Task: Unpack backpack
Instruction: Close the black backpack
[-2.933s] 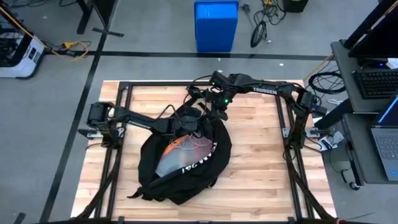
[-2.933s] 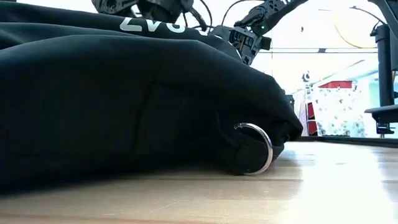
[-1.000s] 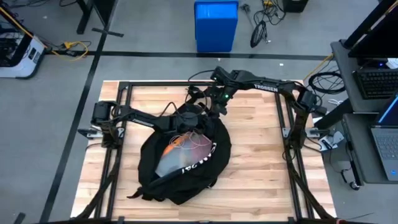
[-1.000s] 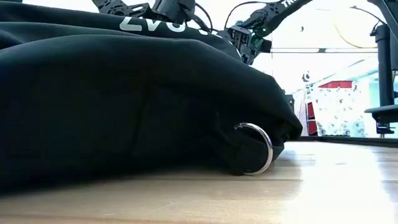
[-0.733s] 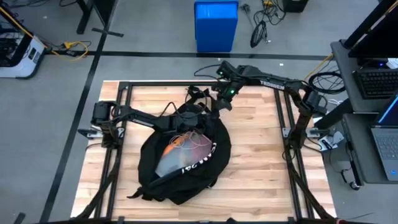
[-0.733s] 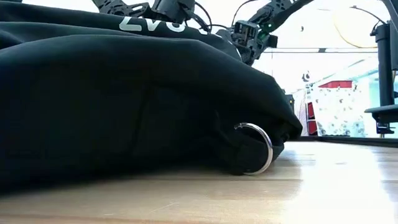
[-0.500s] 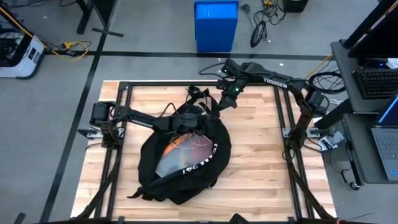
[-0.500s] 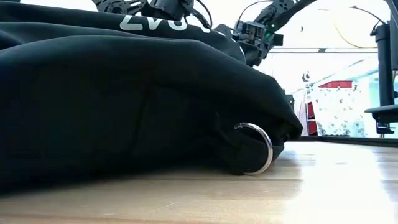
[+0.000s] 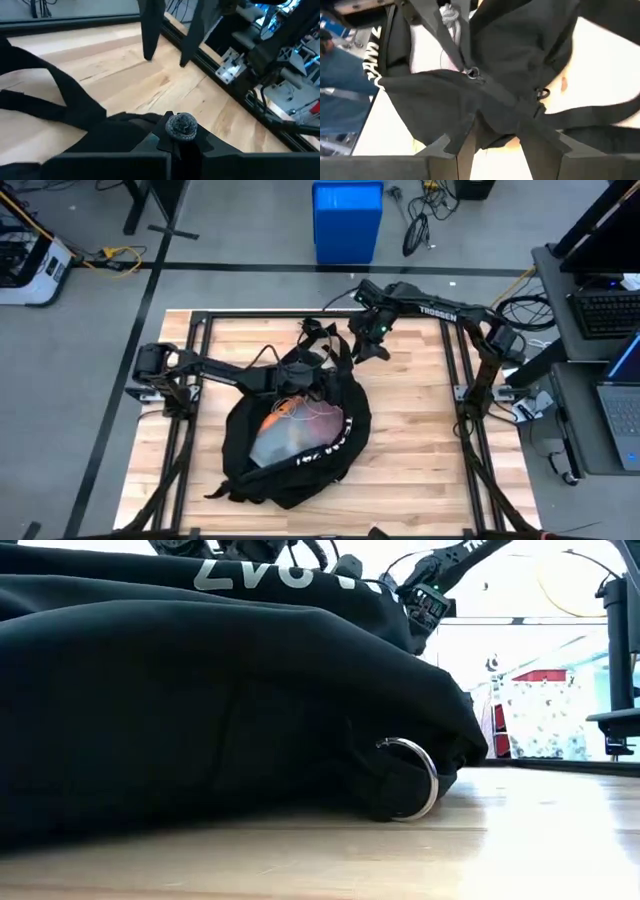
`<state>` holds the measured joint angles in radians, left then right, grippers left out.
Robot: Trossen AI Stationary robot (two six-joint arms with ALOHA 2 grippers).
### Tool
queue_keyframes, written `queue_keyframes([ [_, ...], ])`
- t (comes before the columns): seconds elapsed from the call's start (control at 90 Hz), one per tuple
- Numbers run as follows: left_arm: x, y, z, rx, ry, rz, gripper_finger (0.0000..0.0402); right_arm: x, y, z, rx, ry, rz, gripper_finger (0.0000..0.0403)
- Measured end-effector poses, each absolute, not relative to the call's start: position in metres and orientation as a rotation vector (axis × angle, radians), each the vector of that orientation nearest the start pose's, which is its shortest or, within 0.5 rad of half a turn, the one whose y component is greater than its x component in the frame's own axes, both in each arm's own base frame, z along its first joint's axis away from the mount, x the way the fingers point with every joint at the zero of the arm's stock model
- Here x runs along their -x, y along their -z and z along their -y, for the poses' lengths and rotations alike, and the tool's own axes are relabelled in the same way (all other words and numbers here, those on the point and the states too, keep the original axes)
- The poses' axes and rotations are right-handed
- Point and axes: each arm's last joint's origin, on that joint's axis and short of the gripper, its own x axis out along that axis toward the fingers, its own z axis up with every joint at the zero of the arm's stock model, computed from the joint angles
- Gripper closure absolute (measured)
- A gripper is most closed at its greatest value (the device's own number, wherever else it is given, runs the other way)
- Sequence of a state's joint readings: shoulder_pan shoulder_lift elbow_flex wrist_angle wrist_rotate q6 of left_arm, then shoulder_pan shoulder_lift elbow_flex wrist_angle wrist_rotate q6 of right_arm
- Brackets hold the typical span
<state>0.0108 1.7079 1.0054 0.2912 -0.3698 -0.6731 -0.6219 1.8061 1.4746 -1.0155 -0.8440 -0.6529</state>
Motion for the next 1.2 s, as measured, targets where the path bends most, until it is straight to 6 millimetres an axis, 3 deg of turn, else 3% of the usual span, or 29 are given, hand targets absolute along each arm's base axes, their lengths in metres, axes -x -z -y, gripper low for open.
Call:
queue_keyframes([
  [0.356,-0.368,-0.217,-0.013,0.591,-0.467,-0.265,0.0401,-0.335,-0.231,0.161,-0.225,-0.538,-0.896,0.0251],
  [0.5,-0.368,-0.216,-0.013,0.594,-0.454,-0.274,0.0401,-0.342,-0.23,0.156,-0.183,-0.519,-0.895,0.0216],
  [0.667,-0.368,-0.216,-0.012,0.595,-0.45,-0.281,0.0401,-0.339,-0.229,0.156,-0.249,-0.497,-0.934,0.016],
  [0.856,-0.368,-0.216,-0.012,0.599,-0.433,-0.287,0.0401,-0.341,-0.225,0.152,-0.15,-0.567,-0.92,0.012],
  [1.044,-0.368,-0.216,-0.011,0.604,-0.412,-0.299,0.0401,-0.358,-0.208,0.143,-0.02,-0.609,-0.903,0.0129],
  [1.2,-0.368,-0.215,-0.011,0.605,-0.416,-0.311,0.0401,-0.367,-0.193,0.139,-0.057,-0.615,-0.93,0.019],
])
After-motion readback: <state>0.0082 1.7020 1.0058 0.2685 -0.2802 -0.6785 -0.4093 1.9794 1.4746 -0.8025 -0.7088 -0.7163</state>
